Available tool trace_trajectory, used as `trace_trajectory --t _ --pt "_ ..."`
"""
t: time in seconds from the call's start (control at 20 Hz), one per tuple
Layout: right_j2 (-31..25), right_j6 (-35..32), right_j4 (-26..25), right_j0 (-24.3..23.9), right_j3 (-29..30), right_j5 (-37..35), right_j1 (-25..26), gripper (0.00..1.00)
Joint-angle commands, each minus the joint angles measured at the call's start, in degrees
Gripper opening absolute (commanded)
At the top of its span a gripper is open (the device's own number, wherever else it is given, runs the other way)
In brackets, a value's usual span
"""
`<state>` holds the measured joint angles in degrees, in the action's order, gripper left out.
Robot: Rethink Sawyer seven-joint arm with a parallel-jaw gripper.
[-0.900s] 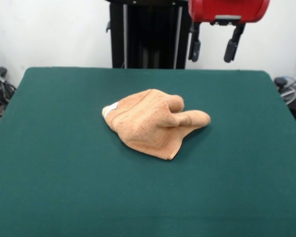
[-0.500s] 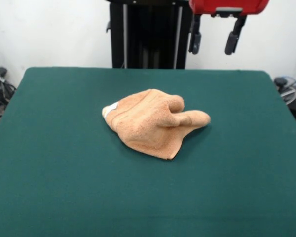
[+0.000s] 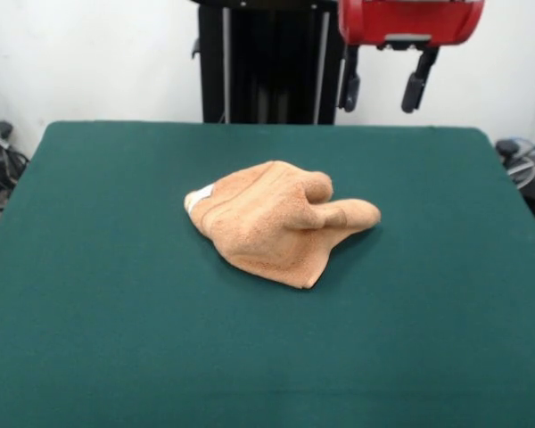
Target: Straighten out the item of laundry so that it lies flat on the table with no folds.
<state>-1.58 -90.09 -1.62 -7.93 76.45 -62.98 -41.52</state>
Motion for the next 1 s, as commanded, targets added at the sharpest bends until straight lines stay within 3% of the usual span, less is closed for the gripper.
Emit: trace_trajectory --t 0.05,1.0 --pt "-2.16 -0.88 -3.61 -1.39 3.12 1.63 2.32 1.0" --pt "-2.35 -1.2 -3.64 -2.03 3.19 4.81 5.08 1.0"
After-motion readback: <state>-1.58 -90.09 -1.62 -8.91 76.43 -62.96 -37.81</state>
